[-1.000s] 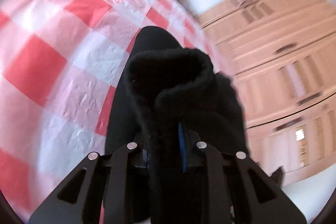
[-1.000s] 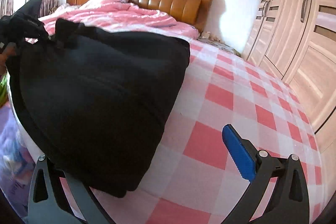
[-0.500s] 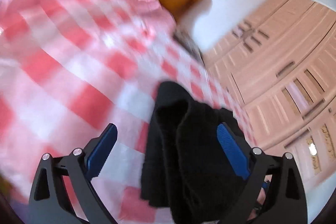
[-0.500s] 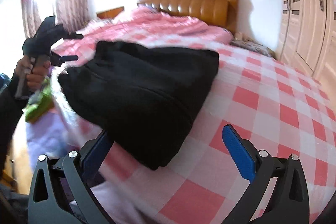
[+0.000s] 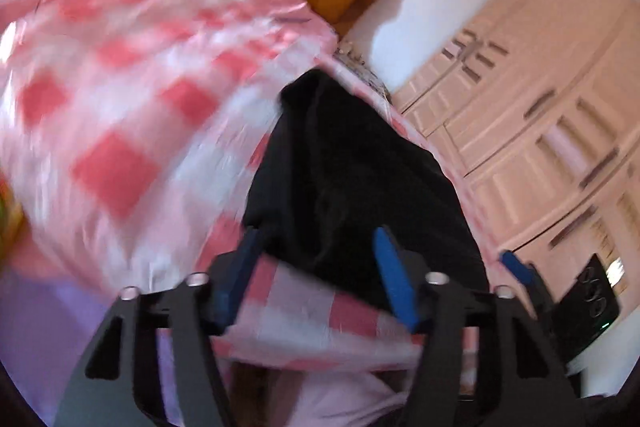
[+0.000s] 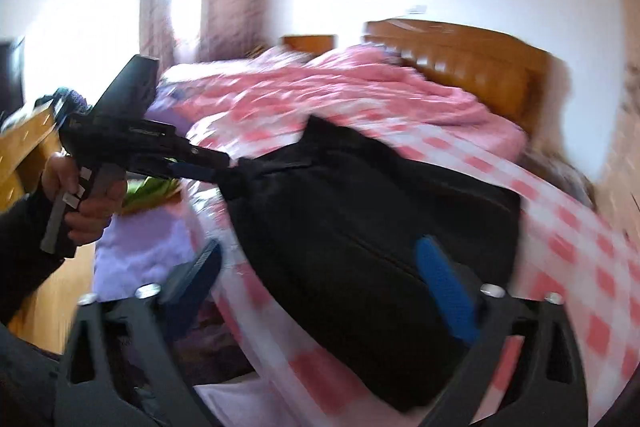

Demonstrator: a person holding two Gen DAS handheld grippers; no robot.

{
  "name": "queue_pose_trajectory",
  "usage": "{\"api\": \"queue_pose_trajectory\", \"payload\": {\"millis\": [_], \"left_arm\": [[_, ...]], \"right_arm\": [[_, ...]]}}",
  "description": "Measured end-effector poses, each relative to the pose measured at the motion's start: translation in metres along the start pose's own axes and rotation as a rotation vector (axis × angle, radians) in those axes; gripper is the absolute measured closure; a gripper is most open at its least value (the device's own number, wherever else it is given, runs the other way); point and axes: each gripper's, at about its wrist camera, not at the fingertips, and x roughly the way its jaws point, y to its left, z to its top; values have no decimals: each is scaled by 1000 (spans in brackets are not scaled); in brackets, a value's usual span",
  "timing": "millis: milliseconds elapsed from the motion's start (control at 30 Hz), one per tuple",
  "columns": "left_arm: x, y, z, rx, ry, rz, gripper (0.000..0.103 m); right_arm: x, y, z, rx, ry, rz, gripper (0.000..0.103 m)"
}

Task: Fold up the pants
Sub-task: 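Lower the held black pants bundle onto the bedspread with the left tool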

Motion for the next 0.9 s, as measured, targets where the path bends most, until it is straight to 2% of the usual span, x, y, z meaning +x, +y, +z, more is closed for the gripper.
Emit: {"api": "queue_pose_trajectory", "payload": {"millis": [67, 133, 267, 300, 333, 367, 400, 467, 500, 567, 600, 667, 700, 800, 833, 900], "left_arm": [[4, 9, -5, -34, 8, -58, 52], [13, 10, -6, -34, 13, -85, 52], [24, 10, 4, -54, -17, -136, 50], [22, 11, 4, -67, -28, -153, 53], [21, 11, 4, -70, -35, -155, 62], [19, 9, 3, -65, -38, -151, 68], [16, 2, 4, -49, -47, -158, 80], [14, -9, 7, -7, -44, -129, 80], [17, -13, 10, 8, -37, -112, 79], [26, -8, 17, -23, -31, -90, 62], [27, -3, 18, -55, -35, -101, 49], [27, 1, 18, -91, -44, -155, 59], [26, -3, 19, -77, -49, -163, 79], [26, -41, 38, 34, -60, -140, 85], [27, -54, 45, 68, -63, -141, 90], [30, -85, 65, 154, -72, -163, 91]], "right_arm": [[25, 6, 8, -17, 37, 34, 24], [52, 11, 15, -28, 73, 66, 33], [85, 18, 26, -71, 107, 45, 45], [90, 17, 29, -70, 110, 28, 54], [91, 14, 32, -50, 102, 30, 63], [90, 11, 33, -25, 95, 43, 65], [89, 9, 32, -16, 91, 46, 69], [91, 10, 29, -12, 99, 41, 69], [96, 11, 27, -7, 113, 32, 69], [99, 12, 28, 11, 105, 28, 67], [99, 12, 29, 24, 105, 33, 67], [94, 10, 30, 33, 88, 37, 68], [91, 8, 31, 41, 71, 40, 74], [74, -12, 34, 149, -5, 48, 89], [65, -23, 37, 200, -43, 35, 89], [49, -36, 43, 246, -103, 10, 89]]}}
